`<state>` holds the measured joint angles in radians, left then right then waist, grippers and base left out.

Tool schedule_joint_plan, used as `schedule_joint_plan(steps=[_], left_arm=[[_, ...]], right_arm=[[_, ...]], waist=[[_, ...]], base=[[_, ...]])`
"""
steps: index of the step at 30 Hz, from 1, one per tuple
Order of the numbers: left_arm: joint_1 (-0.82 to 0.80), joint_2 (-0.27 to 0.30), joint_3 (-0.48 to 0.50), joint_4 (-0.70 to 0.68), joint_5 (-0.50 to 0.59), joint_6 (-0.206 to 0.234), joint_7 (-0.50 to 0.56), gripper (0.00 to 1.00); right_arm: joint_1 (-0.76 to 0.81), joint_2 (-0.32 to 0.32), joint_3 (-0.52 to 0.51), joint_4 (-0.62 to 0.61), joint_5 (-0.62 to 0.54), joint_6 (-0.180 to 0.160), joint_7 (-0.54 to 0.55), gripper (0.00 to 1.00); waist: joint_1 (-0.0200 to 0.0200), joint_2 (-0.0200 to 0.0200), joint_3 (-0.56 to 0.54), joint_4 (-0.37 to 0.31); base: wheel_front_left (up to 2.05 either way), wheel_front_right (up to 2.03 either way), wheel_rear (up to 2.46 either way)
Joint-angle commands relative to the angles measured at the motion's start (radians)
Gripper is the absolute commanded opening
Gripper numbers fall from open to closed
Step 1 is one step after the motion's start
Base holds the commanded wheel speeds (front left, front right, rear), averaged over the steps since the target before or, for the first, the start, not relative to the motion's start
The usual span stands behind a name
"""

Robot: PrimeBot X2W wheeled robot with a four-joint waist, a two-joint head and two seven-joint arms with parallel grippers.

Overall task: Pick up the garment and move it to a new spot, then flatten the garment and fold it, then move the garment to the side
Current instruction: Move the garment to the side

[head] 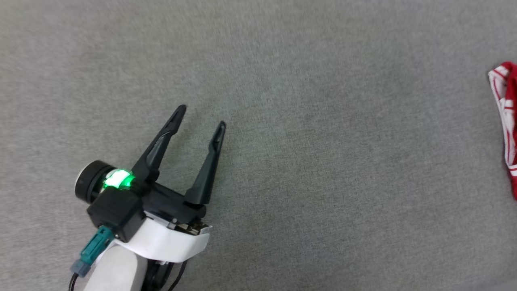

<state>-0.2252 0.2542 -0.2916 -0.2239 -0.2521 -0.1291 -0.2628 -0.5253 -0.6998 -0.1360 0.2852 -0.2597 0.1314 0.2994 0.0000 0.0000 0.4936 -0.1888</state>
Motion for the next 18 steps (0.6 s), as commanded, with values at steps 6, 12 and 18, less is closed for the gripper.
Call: schedule_joint_plan(steps=[6,12,18], left_arm=[[0.064,-0.051,0.104,0.037,0.014,0.000,-0.002,1.00],[0.134,-0.095,0.227,0.084,0.025,0.005,-0.002,1.00],[0.181,-0.124,0.300,0.143,0.047,0.011,-0.002,1.00]], right_arm=[[0.040,0.122,0.001,-0.158,0.041,-0.001,-0.049,1.00],[0.104,0.303,0.005,-0.305,0.095,-0.002,-0.121,1.00],[0.226,0.486,-0.004,-0.381,0.131,-0.001,-0.228,1.00]], waist=[[0.0000,0.0000,-0.173,0.054],[0.0000,0.0000,-0.283,0.096],[0.0000,0.0000,-0.365,0.139]], base=[[0.00,0.00,0.00],[0.00,0.00,0.00],[0.00,0.00,0.00]])
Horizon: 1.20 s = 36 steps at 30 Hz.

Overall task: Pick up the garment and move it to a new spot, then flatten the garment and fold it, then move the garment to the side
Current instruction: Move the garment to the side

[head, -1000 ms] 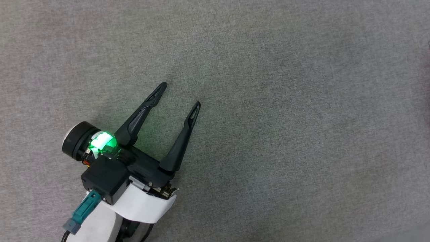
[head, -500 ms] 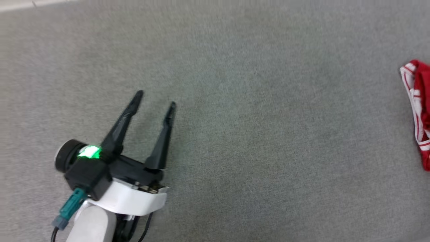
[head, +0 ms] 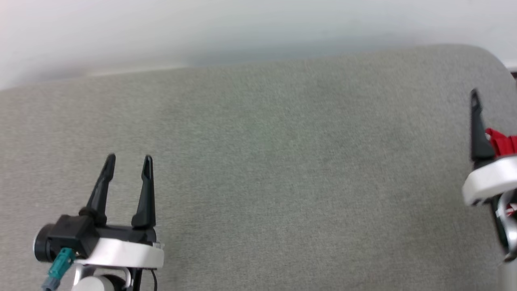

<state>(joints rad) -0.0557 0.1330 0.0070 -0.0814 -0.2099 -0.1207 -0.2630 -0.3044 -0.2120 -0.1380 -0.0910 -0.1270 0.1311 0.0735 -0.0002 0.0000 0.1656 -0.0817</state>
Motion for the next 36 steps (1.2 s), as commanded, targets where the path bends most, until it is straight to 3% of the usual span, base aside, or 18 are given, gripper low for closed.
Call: schedule_joint_plan(steps=[1,6,11,20,36], left_arm=[[0.021,-0.006,0.006,0.015,0.006,0.002,-0.002,1.00],[0.061,-0.020,0.023,0.063,0.014,0.000,-0.002,1.00],[0.083,-0.031,0.030,0.084,0.005,-0.004,-0.002,1.00],[0.120,-0.031,0.016,0.091,-0.017,-0.009,-0.002,1.00],[0.139,-0.020,0.003,0.110,-0.037,-0.010,-0.002,1.00]], right_arm=[[0.029,0.023,-0.001,-0.009,-0.003,-0.001,-0.017,1.00],[0.141,0.119,0.008,0.004,0.029,-0.001,-0.090,1.00],[0.211,0.146,0.027,0.065,0.108,-0.001,-0.180,1.00],[0.285,0.160,0.089,0.156,0.136,-0.001,-0.278,1.00],[0.290,0.164,0.101,0.190,0.182,-0.001,-0.321,1.00]], waist=[[0.0002,0.0000,-0.049,0.038],[0.0002,0.0000,-0.097,0.058],[0.0002,0.0000,-0.120,0.071],[0.0002,0.0000,-0.148,0.072],[0.0002,0.0000,-0.152,0.063]], base=[[0.00,0.00,0.00],[0.00,0.00,0.00],[0.00,0.00,0.00],[0.00,0.00,0.00],[0.00,0.00,0.00]])
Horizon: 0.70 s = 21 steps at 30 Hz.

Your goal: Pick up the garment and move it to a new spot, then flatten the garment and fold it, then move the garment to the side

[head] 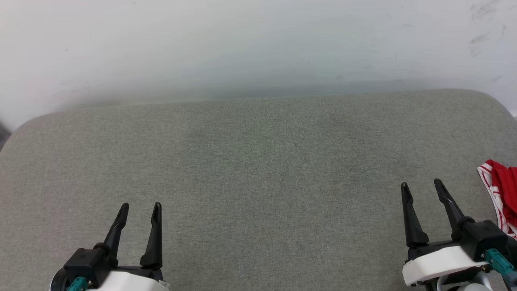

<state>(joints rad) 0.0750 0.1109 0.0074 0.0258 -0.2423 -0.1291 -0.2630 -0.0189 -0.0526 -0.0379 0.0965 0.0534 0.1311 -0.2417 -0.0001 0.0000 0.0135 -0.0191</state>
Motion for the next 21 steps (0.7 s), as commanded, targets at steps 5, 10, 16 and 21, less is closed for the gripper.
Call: schedule_joint_plan(steps=[5,10,16,21], left_arm=[[0.008,-0.001,0.007,0.013,-0.009,-0.001,-0.002,1.00],[0.002,-0.002,0.008,0.019,-0.019,-0.002,-0.002,1.00],[0.003,-0.005,0.001,0.040,-0.065,0.000,0.011,0.00],[-0.011,-0.005,0.005,0.053,-0.163,0.001,0.034,0.00]], right_arm=[[0.002,0.004,0.005,0.006,0.002,-0.001,-0.009,1.00],[-0.003,0.004,0.009,0.009,0.004,-0.001,-0.013,1.00],[0.002,0.000,0.007,0.034,0.054,0.000,0.004,0.00],[-0.005,0.000,0.001,0.042,0.163,0.000,0.030,0.00]], waist=[[0.0001,0.0000,0.001,0.000],[0.0001,0.0000,0.003,-0.001],[0.0001,0.0000,0.003,-0.002],[0.0001,0.0000,0.003,-0.001]], base=[[0.00,0.00,0.00],[0.00,0.00,0.00],[0.00,0.00,0.00],[0.00,0.00,0.00]])
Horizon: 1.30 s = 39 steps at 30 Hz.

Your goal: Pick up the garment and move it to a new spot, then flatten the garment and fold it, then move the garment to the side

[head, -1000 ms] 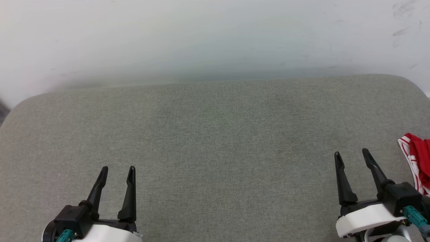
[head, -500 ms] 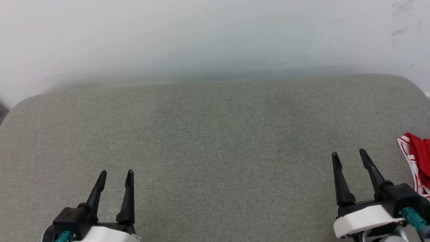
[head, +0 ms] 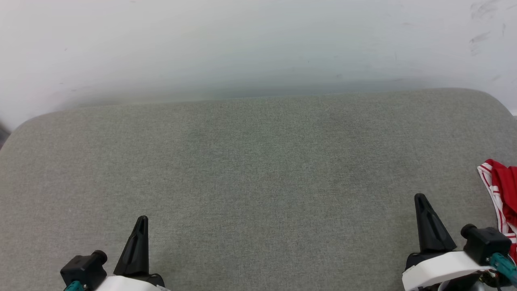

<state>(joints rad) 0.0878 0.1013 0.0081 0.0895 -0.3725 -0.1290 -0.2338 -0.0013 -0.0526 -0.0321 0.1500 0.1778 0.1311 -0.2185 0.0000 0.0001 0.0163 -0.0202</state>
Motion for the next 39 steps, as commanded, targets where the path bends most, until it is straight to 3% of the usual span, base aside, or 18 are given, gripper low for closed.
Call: schedule_joint_plan(steps=[1,39], left_arm=[[-0.027,0.005,0.005,-0.008,-0.052,0.001,0.010,0.00],[-0.108,-0.004,0.030,0.066,-0.598,-0.001,0.144,0.00]], right_arm=[[-0.024,0.000,-0.006,-0.010,0.059,0.000,0.011,0.00],[-0.066,0.002,-0.041,0.035,0.672,0.000,0.155,0.00]], waist=[[0.0000,-0.0001,0.000,0.000],[0.0000,-0.0001,-0.004,0.007]], base=[[0.00,0.00,0.00],[0.00,0.00,0.00]])
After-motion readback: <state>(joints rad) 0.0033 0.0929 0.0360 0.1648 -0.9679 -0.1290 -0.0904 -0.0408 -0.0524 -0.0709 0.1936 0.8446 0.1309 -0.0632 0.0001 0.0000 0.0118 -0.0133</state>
